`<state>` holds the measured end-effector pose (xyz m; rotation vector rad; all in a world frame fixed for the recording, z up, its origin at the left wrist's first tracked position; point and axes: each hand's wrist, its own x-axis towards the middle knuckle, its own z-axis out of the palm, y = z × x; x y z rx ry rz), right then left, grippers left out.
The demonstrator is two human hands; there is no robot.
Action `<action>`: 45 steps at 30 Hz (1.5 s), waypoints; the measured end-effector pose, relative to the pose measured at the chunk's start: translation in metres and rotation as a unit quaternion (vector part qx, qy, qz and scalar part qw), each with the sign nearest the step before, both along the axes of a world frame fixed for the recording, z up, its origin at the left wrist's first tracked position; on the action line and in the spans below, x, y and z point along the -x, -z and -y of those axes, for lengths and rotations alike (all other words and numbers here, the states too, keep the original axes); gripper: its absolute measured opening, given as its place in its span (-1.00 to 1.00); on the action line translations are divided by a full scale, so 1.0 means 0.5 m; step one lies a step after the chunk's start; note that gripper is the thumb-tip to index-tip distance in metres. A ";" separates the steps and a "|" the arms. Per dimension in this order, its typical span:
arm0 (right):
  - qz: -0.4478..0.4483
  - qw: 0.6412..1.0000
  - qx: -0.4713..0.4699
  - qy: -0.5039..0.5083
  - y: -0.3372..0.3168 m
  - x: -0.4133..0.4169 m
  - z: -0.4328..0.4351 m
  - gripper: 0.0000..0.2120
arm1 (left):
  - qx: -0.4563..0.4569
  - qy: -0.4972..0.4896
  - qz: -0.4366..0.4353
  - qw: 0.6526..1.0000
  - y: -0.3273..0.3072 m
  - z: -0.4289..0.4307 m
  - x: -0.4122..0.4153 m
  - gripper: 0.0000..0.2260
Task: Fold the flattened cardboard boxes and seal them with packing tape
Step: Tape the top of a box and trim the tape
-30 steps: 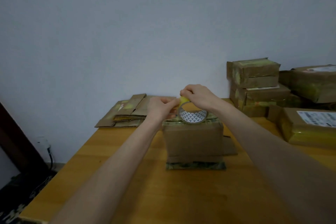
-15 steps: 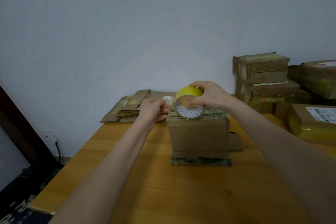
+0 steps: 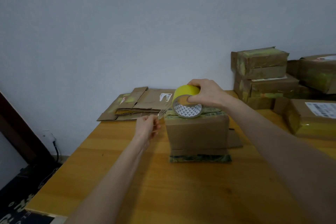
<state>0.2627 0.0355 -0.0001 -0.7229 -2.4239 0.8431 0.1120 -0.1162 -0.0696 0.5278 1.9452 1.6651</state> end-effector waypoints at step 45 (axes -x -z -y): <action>0.047 0.998 -0.048 -0.002 -0.049 -0.138 -0.085 -0.56 | 0.100 0.342 -0.344 0.869 -0.024 -0.068 0.048 -0.27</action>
